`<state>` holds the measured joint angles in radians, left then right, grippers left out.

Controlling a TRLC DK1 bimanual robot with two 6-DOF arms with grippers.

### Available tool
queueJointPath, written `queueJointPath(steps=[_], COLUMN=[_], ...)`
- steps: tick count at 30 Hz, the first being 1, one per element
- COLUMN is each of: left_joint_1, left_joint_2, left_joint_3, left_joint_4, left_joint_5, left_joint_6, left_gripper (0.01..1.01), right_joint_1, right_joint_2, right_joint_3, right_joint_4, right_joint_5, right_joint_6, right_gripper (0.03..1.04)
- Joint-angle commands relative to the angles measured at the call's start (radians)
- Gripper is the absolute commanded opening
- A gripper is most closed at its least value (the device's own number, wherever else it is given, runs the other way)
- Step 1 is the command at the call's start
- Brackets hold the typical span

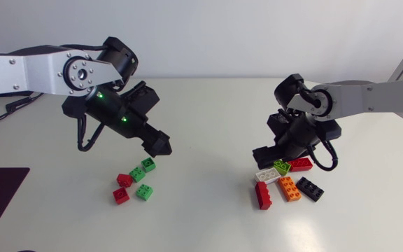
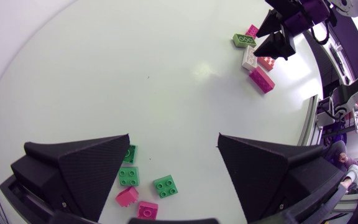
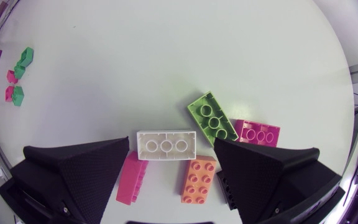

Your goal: Sort duplo bricks by size, large to the right and small to the left

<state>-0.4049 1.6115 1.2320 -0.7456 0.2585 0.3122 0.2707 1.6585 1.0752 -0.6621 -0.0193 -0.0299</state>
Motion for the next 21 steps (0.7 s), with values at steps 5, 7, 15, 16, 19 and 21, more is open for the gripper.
queueJointPath(steps=[5, 7, 15, 16, 19, 21], left_joint_1=[0.011, 0.011, 0.043, 0.046, 0.046, 0.048], left_joint_2=[-0.021, -0.021, -0.039, -0.041, -0.045, -0.059], left_joint_3=[-0.032, -0.039, -0.045, -0.048, -0.063, -0.081], left_joint_4=[0.046, 0.060, 0.101, 0.109, 0.134, 0.153], left_joint_5=[0.012, 0.012, 0.012, 0.012, 0.012, 0.012], left_joint_6=[-0.058, -0.065, -0.090, -0.094, -0.108, -0.113], left_gripper=[0.989, 0.989, 0.989, 0.989, 0.989, 0.989], right_joint_1=[-0.028, -0.031, -0.061, -0.062, -0.062, -0.059], right_joint_2=[-0.063, -0.071, -0.092, -0.095, -0.105, -0.134], right_joint_3=[0.017, 0.020, 0.038, 0.037, 0.022, -0.014], right_joint_4=[0.038, 0.052, 0.090, 0.098, 0.116, 0.159], right_joint_5=[0.001, 0.001, 0.013, 0.013, 0.025, 0.039], right_joint_6=[0.085, 0.101, 0.130, 0.137, 0.156, 0.163], right_gripper=[0.99, 0.99, 0.99, 0.99, 0.99, 0.99])
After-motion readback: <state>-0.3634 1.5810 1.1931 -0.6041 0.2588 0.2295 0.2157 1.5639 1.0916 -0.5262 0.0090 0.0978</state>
